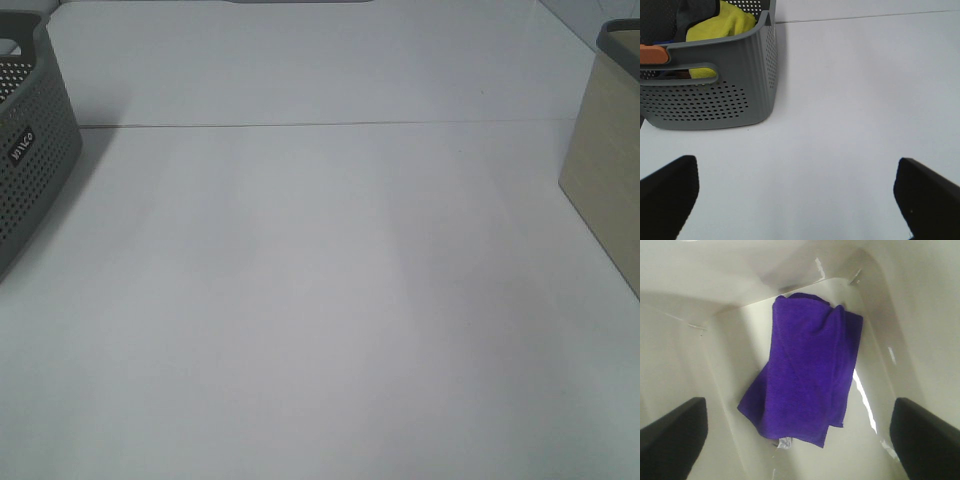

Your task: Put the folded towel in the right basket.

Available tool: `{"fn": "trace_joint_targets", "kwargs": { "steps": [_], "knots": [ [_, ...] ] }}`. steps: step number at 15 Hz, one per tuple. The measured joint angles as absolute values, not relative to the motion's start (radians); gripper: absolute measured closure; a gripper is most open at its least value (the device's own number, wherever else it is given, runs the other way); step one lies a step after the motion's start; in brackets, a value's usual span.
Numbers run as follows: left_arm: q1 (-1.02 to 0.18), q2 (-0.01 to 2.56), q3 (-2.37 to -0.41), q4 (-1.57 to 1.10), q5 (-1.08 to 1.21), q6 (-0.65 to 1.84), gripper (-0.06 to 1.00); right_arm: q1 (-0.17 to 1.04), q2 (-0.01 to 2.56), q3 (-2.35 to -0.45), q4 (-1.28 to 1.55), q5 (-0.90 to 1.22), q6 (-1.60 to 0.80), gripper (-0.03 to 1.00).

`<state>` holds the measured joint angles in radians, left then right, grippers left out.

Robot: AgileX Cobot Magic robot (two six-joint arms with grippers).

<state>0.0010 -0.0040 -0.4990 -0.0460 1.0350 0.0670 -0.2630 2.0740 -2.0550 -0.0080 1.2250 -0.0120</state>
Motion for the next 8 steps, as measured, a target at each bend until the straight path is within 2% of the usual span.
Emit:
{"fn": "trace_joint_targets", "kwargs": {
  "steps": [8],
  "knots": [
    [0.001,-0.004,-0.499,-0.046,1.035,0.067,-0.05,-0.225,1.956,-2.05,0.201,1.222,-0.141,0.01]
  ]
}}
